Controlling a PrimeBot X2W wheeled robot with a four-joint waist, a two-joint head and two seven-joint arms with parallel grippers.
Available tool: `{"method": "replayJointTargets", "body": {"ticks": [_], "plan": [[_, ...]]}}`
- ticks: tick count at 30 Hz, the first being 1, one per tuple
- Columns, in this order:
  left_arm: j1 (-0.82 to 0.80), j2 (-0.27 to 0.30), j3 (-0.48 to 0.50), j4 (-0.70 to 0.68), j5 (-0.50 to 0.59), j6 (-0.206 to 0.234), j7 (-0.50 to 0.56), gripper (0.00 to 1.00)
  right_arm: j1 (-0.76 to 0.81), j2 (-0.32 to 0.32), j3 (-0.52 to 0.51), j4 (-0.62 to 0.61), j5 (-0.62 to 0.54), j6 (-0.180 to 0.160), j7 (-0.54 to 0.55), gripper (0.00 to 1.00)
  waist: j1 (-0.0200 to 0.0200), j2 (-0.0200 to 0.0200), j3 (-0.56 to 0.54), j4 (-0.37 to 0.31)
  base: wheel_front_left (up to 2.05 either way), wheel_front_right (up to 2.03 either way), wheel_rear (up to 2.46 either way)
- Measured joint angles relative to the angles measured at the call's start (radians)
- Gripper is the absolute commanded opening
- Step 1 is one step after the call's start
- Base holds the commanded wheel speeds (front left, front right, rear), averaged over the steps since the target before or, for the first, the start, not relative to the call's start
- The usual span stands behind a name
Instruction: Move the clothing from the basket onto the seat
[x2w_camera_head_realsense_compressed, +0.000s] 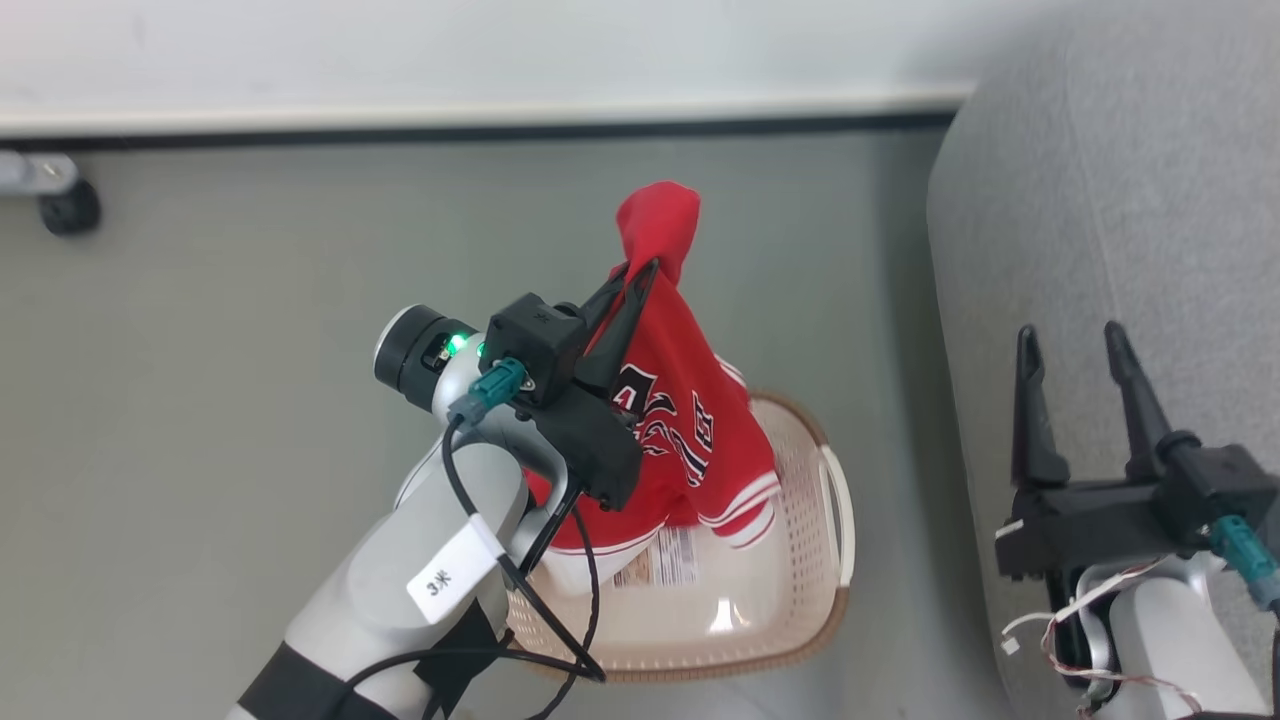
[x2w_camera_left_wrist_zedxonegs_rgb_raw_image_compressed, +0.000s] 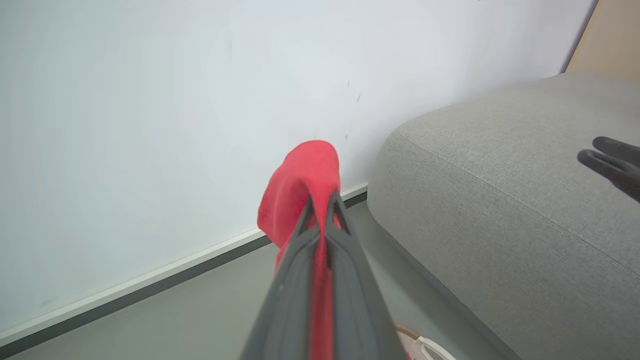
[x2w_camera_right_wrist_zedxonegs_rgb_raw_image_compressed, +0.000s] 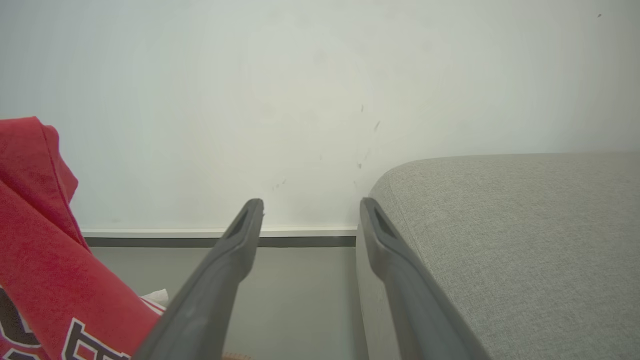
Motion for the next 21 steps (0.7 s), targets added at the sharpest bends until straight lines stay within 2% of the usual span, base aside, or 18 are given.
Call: {"method": "replayJointTargets", "body": {"ticks": [9, 16, 21], "plan": [[0.0, -0.002, 0.016, -0.011, -0.012, -0.007, 0.0, 0.0, 0.036, 0.006, 0.029, 0.041, -0.007, 0.019, 0.006, 1.0, 0.0001, 0.0, -0.122, 0.016, 0.0, 0.0, 0.0], [0.0, -0.002, 0.008, 0.003, -0.04, -0.016, 0.0, 0.0, 0.062, 0.011, 0.073, 0.086, -0.016, 0.052, 0.007, 1.0, 0.0001, 0.0001, -0.228, 0.022, 0.0, 0.0, 0.0], [0.0, -0.003, -0.006, 0.008, -0.055, -0.016, 0.0, 0.0, 0.092, 0.019, 0.102, 0.104, -0.017, 0.063, 0.007, 1.0, 0.0001, 0.0, -0.3, 0.025, 0.0, 0.0, 0.0]]}}
